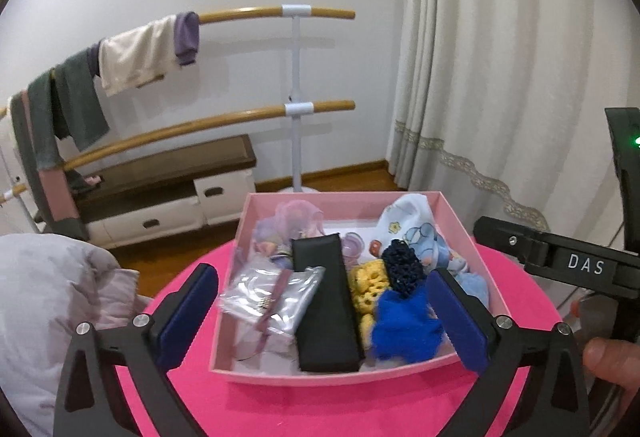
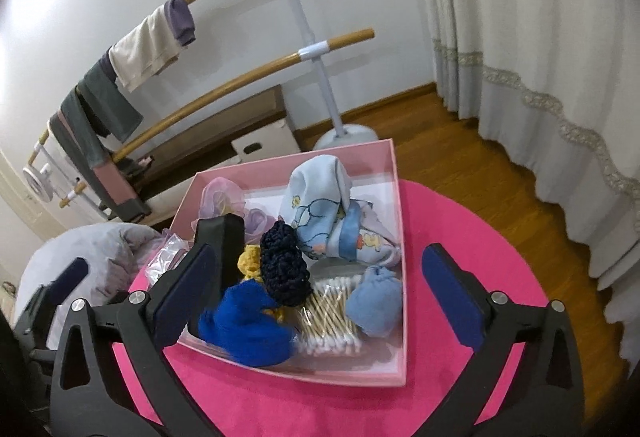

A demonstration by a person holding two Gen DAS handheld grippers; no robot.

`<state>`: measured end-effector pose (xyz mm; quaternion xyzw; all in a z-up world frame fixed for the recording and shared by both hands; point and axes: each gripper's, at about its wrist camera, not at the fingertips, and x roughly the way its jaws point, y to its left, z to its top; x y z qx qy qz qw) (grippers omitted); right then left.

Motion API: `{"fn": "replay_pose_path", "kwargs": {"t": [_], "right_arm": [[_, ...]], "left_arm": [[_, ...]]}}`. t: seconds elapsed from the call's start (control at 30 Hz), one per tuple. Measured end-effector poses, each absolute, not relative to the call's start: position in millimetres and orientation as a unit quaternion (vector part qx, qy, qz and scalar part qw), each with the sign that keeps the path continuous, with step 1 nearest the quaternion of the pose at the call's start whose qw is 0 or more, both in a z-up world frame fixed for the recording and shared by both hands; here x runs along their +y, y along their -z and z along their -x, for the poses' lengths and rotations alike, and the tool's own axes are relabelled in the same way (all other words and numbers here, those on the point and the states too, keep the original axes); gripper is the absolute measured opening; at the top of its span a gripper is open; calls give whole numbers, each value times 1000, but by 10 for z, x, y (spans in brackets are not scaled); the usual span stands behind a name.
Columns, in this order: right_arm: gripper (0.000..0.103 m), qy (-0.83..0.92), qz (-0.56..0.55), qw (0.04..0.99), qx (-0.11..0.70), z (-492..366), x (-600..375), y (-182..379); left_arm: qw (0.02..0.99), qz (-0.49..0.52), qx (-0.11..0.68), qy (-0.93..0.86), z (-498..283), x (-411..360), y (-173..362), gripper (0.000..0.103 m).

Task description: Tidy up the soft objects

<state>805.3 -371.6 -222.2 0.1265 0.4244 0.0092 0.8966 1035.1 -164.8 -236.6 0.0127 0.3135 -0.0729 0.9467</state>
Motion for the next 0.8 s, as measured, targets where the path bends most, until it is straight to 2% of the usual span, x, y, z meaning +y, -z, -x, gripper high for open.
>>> {"fn": "replay_pose_path", "kwargs": {"t": [0.23,0.57,0.8], "right_arm": [[103,-5,-128,913,387,-7591,-3579,1828],[103,27,-93,944,315,-6422,-3289,1159],[103,37,-74,955,286,-5723,-3067,988]], "left_arm": [[955,-12,289,67,-9438,-1511,2230,103],[966,-14,247,68,-8169,-1197,1941,103],[971,-13,230,62,-7309,-1002,1899,103]]}}
